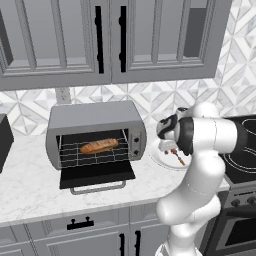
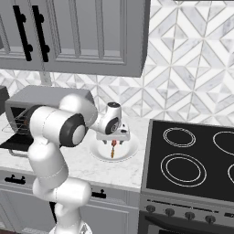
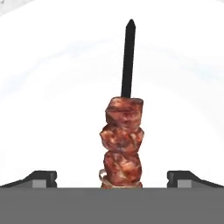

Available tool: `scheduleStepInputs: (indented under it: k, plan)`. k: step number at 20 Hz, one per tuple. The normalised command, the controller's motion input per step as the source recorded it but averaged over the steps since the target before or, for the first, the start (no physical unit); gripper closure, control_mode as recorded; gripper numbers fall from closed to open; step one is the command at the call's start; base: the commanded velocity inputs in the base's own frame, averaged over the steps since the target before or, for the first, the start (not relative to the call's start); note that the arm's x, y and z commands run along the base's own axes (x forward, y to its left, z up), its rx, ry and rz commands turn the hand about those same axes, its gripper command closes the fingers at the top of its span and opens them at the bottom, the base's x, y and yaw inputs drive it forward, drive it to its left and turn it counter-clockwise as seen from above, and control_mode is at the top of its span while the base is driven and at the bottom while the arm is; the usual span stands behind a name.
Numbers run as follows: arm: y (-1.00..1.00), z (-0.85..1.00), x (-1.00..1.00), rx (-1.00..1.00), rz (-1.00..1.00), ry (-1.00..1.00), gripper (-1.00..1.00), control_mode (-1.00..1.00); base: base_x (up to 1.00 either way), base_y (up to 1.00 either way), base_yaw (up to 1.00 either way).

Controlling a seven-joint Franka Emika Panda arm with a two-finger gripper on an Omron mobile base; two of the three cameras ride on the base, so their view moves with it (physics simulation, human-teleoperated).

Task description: Pick up the kebab skewer and baguette bread, and place them inside the toaster oven. Close the toaster oven door and start by setting the timer.

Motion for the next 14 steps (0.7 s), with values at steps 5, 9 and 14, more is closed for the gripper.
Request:
scheduleStepInputs:
  k: [5, 9, 14]
  plan:
    - [0.00, -0.22, 0.14, 0.00, 0.05, 0.05, -1.00, -1.00, 0.00, 0.00, 0.00]
    - [0.00, -0.23, 0.00, 0.00, 0.02, 0.05, -1.00, -1.00, 0.00, 0.00, 0.00]
    - [0.00, -0.20, 0.00, 0.00, 0.01, 0.01, 1.00, -1.00, 0.00, 0.00, 0.00]
